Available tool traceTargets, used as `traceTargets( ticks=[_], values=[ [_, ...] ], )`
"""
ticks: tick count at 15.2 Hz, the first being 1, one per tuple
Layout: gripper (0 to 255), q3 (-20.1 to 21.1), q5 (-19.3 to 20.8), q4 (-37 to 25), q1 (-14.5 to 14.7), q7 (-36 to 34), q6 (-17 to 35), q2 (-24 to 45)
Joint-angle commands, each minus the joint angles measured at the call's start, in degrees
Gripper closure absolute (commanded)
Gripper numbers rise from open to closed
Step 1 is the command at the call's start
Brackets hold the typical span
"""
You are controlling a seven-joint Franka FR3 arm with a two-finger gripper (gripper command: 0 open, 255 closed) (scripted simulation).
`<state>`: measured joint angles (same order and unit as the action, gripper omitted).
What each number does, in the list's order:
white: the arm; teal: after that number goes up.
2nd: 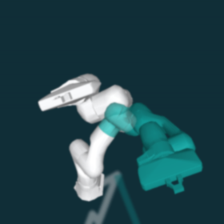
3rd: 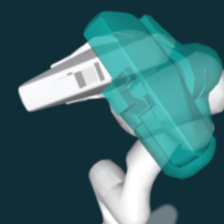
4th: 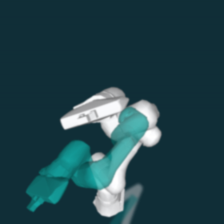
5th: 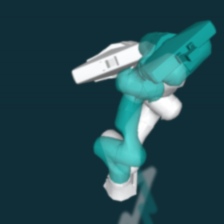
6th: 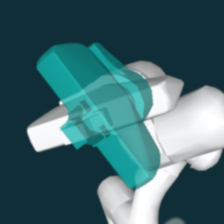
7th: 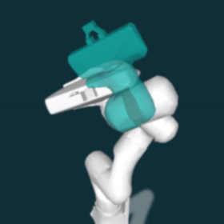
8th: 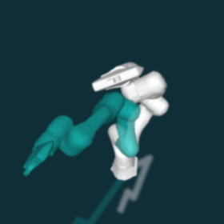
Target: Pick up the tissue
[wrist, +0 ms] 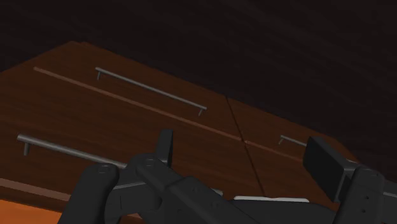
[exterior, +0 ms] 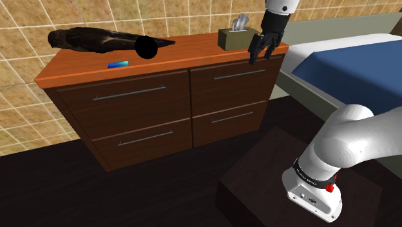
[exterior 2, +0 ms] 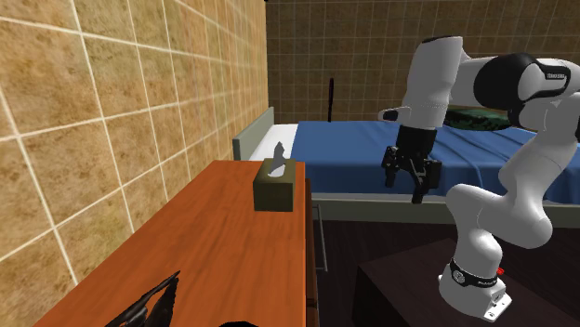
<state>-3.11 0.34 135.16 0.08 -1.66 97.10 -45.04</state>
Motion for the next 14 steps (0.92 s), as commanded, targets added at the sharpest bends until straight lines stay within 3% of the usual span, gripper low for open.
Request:
traceTargets(
  ticks=[1, 14],
  values=[
    [0, 0.00, 0.00, 0.00, 0.00, 0.00, 0.00, 0.00],
    [0, -1.94, -6.12, -22.58, -5.44, -17.61, 7.91, 23.48]
  ],
)
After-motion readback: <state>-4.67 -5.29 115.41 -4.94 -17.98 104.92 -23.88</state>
